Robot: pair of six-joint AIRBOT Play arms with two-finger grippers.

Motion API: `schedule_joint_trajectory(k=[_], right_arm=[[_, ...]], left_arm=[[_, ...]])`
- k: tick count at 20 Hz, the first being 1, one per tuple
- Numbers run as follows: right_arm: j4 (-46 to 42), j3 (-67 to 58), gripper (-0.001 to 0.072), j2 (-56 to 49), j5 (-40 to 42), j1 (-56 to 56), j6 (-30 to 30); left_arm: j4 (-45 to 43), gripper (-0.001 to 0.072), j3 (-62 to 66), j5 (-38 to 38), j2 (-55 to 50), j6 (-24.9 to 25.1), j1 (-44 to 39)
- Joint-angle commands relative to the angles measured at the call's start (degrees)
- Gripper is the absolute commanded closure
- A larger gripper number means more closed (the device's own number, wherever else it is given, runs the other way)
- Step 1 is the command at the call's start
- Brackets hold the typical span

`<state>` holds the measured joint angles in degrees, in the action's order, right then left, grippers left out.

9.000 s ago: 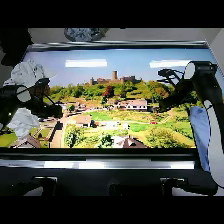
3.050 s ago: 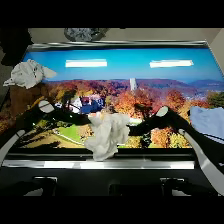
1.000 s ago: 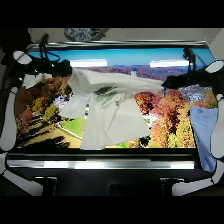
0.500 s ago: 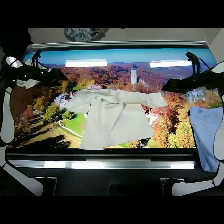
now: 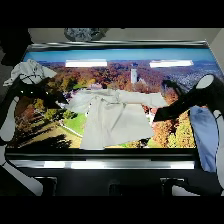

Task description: Fold the shirts.

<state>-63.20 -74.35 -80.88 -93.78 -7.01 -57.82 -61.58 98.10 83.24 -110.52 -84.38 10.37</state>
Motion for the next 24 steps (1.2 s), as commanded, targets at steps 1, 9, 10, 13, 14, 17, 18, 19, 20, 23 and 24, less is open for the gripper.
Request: schedule_joint_trajectory(k=[1, 9, 10, 13, 14, 17, 18, 19, 20, 23, 24], right_arm=[[-1.07, 7.87, 0.0018, 2.67, 3.02, 6.47, 0.00], [4.87, 15.41, 0.0009, 2.97, 7.23, 10.93, -3.19], [5.03, 17.92, 0.0000, 3.30, 8.59, 12.83, -3.87], [10.38, 24.87, -0.0008, 3.50, 13.68, 19.12, -4.35], [12.61, 26.60, -0.0008, 3.48, 16.02, 19.98, -4.37], [21.66, 31.61, -0.0008, 3.48, 23.37, 20.13, -4.94], [23.89, 32.98, -0.0008, 3.45, 25.94, 20.13, -5.62], [25.42, 34.14, -0.0008, 3.45, 28.81, 20.13, -6.64], [25.70, 34.80, -0.0008, 3.45, 31.26, 20.13, -8.17], [25.68, 34.93, -0.0008, 3.43, 37.09, 20.13, -12.52], [25.64, 34.95, -0.0008, 3.43, 38.77, 20.13, -13.77]], left_arm=[[1.38, 0.0033, -4.52, -1.73, -1.03, 2.25, -0.09], [7.21, 0.0338, -4.66, -10.34, -1.81, 2.71, -1.75], [7.19, 0.0456, -4.63, -11.13, -1.81, 2.75, -2.01], [7.19, 0.0674, -4.61, -11.34, -1.46, 5.01, -2.38], [7.17, 0.0675, -4.55, -11.37, -1.22, 5.01, -2.36], [7.19, 0.0674, -4.52, -12.28, -0.09, 5.27, -2.23], [7.23, 0.0674, -4.52, -12.37, 0.28, 6.43, -2.25], [7.26, 0.0674, -4.52, -12.33, 0.48, 6.64, -2.29], [7.26, 0.0674, -4.52, -12.31, 0.61, 6.64, -2.29], [8.41, 0.0674, -4.52, -12.20, 0.85, 6.64, -2.32], [8.79, 0.0674, -4.52, -12.22, 0.92, 6.67, -2.32]])
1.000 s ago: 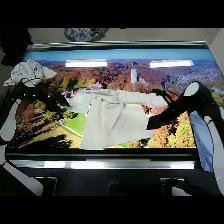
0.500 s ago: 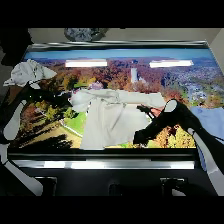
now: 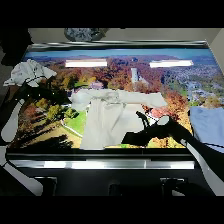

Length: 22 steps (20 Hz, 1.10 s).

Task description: Fold the shirts.

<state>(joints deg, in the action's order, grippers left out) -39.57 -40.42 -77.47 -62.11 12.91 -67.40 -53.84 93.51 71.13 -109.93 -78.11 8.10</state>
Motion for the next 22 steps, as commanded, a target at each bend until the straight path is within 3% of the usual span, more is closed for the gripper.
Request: schedule_joint_trajectory(k=[1, 5, 7, 8, 9, 10, 11, 14, 18, 20, 22], right_arm=[[2.01, 1.03, -0.0008, -0.24, 8.13, 0.22, -5.16], [3.15, 1.03, -0.0008, -3.39, 8.59, 0.61, -5.51], [4.13, 1.03, 0.0005, -3.89, 13.38, 2.47, -5.53], [5.38, 1.01, 0.0068, -3.89, 16.52, 3.52, -5.51], [6.38, 1.01, 0.0190, -3.89, 18.95, 4.17, -5.51], [6.49, 0.87, 0.0471, -3.87, 20.39, 4.11, -5.27], [5.29, 0.39, 0.0664, -3.87, 19.78, 3.39, -4.98], [-2.78, -4.22, 0.0674, -3.06, 13.27, -1.95, -1.18], [-24.52, -16.79, 0.0674, -0.39, -0.04, -15.02, -1.57], [-29.49, -21.35, 0.0674, -0.15, 2.01, -20.55, -7.37], [-28.17, -23.34, 0.0674, -0.15, 5.35, -24.26, -8.94]], left_arm=[[1.31, 0.0674, 0.07, -0.17, 0.39, 0.42, -0.04], [1.38, 0.0674, 0.07, -0.11, 0.50, 0.42, -0.02], [1.40, 0.0674, 0.07, -0.07, 0.55, 0.42, -0.02], [1.40, 0.0674, 0.07, -0.07, 0.68, 0.46, -0.02], [1.38, 0.0674, 0.07, -0.07, 0.94, 1.09, 0.04], [1.38, 0.0674, 0.07, -0.07, 1.38, 1.73, 0.11], [1.31, 0.0674, 0.07, -0.09, 1.95, 1.97, 0.28], [0.57, 0.0675, 0.07, 0.04, 4.55, 3.87, 1.18], [-1.64, 0.0675, -1.46, 6.71, 8.04, 2.16, 0.44], [-1.44, 0.0675, -5.31, 12.63, 9.16, 0.68, -2.93], [-1.46, 0.0675, -10.69, 17.88, 11.28, 2.60, -7.15]])
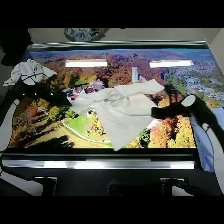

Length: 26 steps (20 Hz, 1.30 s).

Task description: Fold the shirts.

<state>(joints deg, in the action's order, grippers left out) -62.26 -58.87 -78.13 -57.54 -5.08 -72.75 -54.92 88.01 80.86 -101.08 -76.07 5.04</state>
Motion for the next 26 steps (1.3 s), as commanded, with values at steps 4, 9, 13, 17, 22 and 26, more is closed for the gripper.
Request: schedule_joint_trajectory(k=[4, 9, 13, 17, 22, 26], right_arm=[[-5.66, -5.33, 0.0673, -0.22, 0.74, -7.08, -2.32], [-5.88, -5.35, 0.0671, -0.92, -2.95, -7.10, 0.09], [-6.12, -6.97, 0.0143, 1.27, -11.78, -7.13, 8.96], [-11.87, -5.01, 0.0159, 2.49, -25.05, -7.10, 11.96], [-5.44, 7.30, 0.0148, 4.02, -29.53, -7.10, 15.45], [-5.42, 13.99, 0.0101, 6.84, -29.09, -7.10, 16.02]], left_arm=[[-0.15, 0.0676, -22.38, 6.60, 12.85, 3.21, -12.39], [3.21, 0.0603, -34.25, 1.62, 18.25, 3.28, -19.17], [1.68, 0.0157, -24.15, 4.85, 19.37, 3.69, -16.28], [-16.06, 0.0181, -14.38, -3.26, 20.81, 4.09, -12.57], [-12.04, 0.0178, -14.36, -7.23, 12.17, 8.81, -13.90], [-5.79, 0.0178, -14.36, -6.80, 6.14, 14.12, -15.89]])
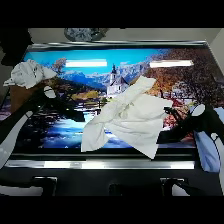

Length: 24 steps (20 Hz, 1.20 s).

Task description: Fold the shirts.

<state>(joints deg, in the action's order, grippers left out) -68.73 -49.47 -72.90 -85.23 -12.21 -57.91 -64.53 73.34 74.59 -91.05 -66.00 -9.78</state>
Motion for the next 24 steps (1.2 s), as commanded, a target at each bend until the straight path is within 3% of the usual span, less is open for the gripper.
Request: schedule_joint_trajectory(k=[1, 5, 8, 10, 15, 16, 17, 18, 19, 21, 24], right_arm=[[1.07, 5.09, 0.0090, 1.79, -1.46, 0.02, 1.18], [1.36, 6.73, 0.0085, 1.84, 0.55, 0.02, 0.35], [2.75, 10.03, 0.0075, 1.81, 3.37, 0.02, 0.07], [4.04, 13.20, 0.0075, 1.81, 6.10, 0.02, -0.90], [9.73, 20.41, 0.0078, 1.68, 14.32, 0.02, -2.64], [10.80, 21.07, 0.0113, 1.64, 16.15, 0.04, -3.13], [11.50, 21.22, 0.0222, 1.64, 17.75, 0.04, -4.00], [11.74, 21.22, 0.0395, 1.66, 19.30, 0.04, -5.73], [11.74, 21.20, 0.0646, 1.66, 20.35, 0.02, -7.08], [11.78, 20.35, 0.0674, 1.77, 20.79, 0.02, -6.49], [10.80, 12.61, 0.0676, 4.55, 16.39, 0.02, -0.20]], left_arm=[[6.49, 0.0179, 0.28, 0.09, -4.76, 6.21, -1.38], [10.56, 0.0183, 0.26, 0.22, -6.93, 8.20, -1.77], [10.60, 0.0288, 0.24, 0.37, -8.20, 8.09, -1.86], [10.58, 0.0668, 0.24, 0.74, -8.46, 8.07, -1.79], [11.08, 0.0674, 0.74, 4.24, -8.39, 7.93, -1.42], [11.43, 0.0674, 0.74, 4.85, -8.37, 7.93, -1.38], [11.67, 0.0674, 0.74, 5.18, -8.37, 7.93, -1.38], [11.67, 0.0674, 0.74, 5.35, -8.31, 7.91, -1.38], [11.67, 0.0674, 0.74, 5.40, -8.15, 7.21, -1.36], [11.67, 0.0676, 0.79, 5.42, -7.19, 6.36, -1.36], [13.53, 0.0677, 4.55, 4.96, -1.75, 3.91, 0.17]])
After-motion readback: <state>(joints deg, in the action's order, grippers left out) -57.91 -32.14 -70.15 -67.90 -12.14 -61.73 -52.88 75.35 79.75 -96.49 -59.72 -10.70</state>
